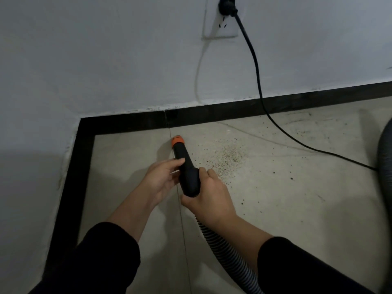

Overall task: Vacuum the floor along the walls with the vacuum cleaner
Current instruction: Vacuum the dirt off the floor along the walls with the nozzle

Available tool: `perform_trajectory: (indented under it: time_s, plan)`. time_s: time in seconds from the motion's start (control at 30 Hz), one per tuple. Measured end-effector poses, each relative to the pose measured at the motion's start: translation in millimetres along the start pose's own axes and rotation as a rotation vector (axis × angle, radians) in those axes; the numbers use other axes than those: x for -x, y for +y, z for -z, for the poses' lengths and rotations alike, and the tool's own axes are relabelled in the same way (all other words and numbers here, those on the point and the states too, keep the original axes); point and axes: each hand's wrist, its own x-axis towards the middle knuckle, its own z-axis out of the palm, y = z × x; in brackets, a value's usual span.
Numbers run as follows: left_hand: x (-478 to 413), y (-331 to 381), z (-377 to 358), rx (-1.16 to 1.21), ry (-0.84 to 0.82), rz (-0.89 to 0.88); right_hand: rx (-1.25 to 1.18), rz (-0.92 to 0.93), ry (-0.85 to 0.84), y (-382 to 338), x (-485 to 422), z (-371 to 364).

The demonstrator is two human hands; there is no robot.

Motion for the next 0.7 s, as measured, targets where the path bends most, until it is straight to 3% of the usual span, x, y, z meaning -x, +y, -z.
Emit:
perform_trajectory:
  time_s: [0.7]
  plan:
    - [64,-22,-9,-0.114,0.019,0.104,0.016,-0.085,-0.059,2,69,15]
